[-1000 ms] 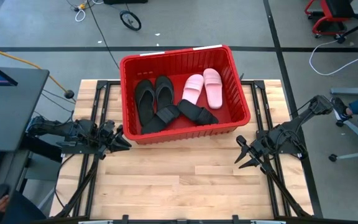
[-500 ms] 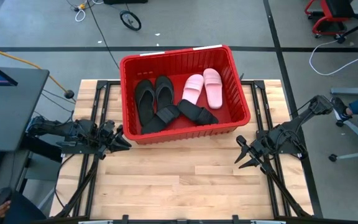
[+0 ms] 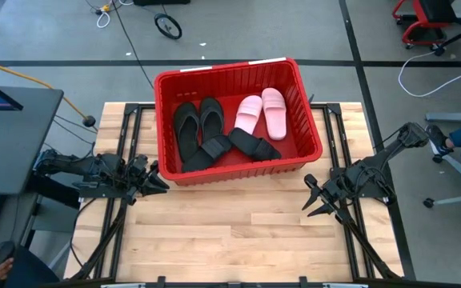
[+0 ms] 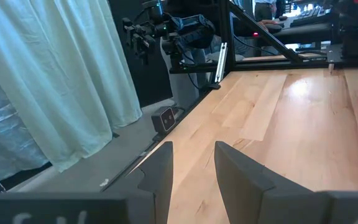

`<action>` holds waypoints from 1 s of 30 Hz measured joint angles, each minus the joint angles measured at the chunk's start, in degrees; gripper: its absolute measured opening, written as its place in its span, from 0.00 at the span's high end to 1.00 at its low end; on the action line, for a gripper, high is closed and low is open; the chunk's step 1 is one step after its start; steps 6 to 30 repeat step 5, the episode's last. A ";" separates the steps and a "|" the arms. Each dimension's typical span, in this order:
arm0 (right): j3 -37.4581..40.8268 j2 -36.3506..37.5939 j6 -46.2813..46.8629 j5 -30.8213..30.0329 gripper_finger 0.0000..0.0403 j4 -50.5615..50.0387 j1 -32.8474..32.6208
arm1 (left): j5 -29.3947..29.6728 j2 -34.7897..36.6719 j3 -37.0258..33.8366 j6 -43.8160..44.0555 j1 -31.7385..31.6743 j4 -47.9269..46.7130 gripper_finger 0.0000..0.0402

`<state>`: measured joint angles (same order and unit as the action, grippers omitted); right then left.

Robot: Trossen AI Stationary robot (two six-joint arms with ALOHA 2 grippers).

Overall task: Pick and place slides into bin
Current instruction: Return to Home Position

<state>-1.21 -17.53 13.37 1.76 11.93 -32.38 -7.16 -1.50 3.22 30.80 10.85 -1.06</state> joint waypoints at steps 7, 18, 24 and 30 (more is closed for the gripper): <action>0.00 -0.01 0.00 0.00 0.69 0.01 0.00 | 0.00 0.00 0.02 -0.02 -0.01 0.00 0.80; 0.00 -0.01 0.00 0.00 0.69 0.01 0.00 | 0.00 0.00 0.02 -0.02 -0.01 0.00 0.80; 0.00 -0.01 0.00 0.00 0.69 0.01 0.00 | 0.00 0.00 0.02 -0.02 -0.01 0.00 0.80; 0.00 -0.01 0.00 0.00 0.69 0.01 0.00 | 0.00 0.00 0.02 -0.02 -0.01 0.00 0.80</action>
